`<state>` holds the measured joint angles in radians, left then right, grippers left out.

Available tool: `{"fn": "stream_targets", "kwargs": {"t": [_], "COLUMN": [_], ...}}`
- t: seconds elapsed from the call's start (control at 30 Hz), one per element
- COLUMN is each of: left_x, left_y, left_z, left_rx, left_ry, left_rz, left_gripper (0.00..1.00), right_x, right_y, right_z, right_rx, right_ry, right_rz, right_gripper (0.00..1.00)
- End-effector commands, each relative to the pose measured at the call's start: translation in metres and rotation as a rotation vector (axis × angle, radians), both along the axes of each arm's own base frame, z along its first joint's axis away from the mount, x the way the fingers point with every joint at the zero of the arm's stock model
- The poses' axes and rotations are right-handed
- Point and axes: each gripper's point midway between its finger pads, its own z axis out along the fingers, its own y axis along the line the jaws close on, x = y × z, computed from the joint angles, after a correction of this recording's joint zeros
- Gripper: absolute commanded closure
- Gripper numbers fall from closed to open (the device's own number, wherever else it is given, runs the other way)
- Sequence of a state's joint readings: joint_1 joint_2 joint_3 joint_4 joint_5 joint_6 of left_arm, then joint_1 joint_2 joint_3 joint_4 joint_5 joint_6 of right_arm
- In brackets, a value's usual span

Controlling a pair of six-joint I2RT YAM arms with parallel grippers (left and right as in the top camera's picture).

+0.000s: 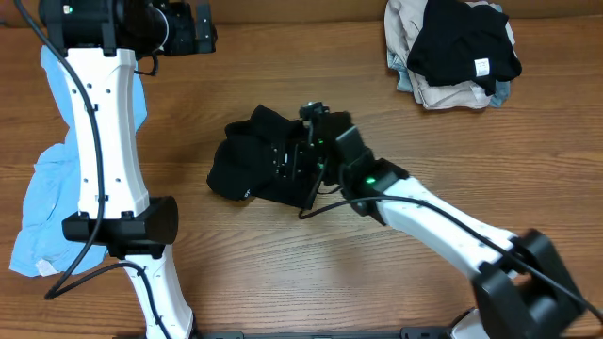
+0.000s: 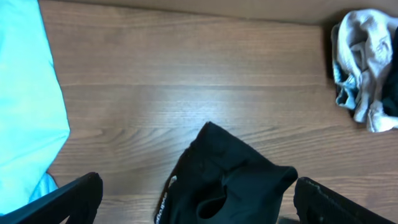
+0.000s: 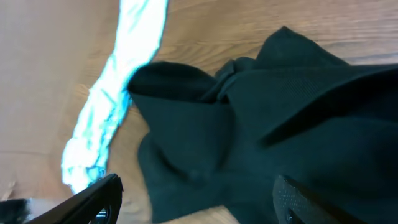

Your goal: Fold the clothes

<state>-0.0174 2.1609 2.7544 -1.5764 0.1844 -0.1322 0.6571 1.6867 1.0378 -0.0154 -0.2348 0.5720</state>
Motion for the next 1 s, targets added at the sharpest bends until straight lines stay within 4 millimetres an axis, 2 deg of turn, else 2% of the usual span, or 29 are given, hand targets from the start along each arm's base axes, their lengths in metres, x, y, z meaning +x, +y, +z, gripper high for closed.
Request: {"fn": "stream_targets", "kwargs": {"t": [0.0,0.27,0.4,0.5,0.63,0.73,0.83,0.97], "left_x": [0.002,0.002,0.001,0.001,0.0,0.0,0.0,0.0], "left_y": [0.003,0.003,0.003,0.003,0.003,0.003,0.003,0.003], "left_z": [-0.01,-0.013,-0.016,-0.019,-0.022,-0.024,-0.027,-0.03], "left_rx": [0.008,0.008,0.008,0.008,0.009,0.009,0.01,0.025], "left_ry": [0.027,0.039,0.048,0.058,0.069,0.076,0.087,0.091], "left_rz": [0.011,0.011,0.011,0.011,0.01,0.01,0.01,-0.01], "left_gripper": [0.0,0.0,0.0,0.0,0.0,0.0,0.0,0.0], "right_x": [0.012,0.018,0.015,0.014,0.012,0.009,0.012,0.02], "right_y": [0.008,0.022,0.021,0.019,0.004,-0.018,-0.039,-0.062], "right_z": [-0.025,-0.047,-0.06,-0.068,-0.096,-0.113,-0.117,-0.102], "right_rx": [-0.025,-0.033,-0.046,-0.064,-0.124,-0.186,-0.213,-0.238], "right_ry": [0.016,0.047,0.078,0.099,0.187,0.273,0.359,0.451], "right_rz": [-0.01,0.015,0.015,0.012,-0.079,-0.186,-0.26,-0.285], "right_gripper": [0.19,0.23,0.23,0.28,0.33,0.37,0.39,0.42]}}
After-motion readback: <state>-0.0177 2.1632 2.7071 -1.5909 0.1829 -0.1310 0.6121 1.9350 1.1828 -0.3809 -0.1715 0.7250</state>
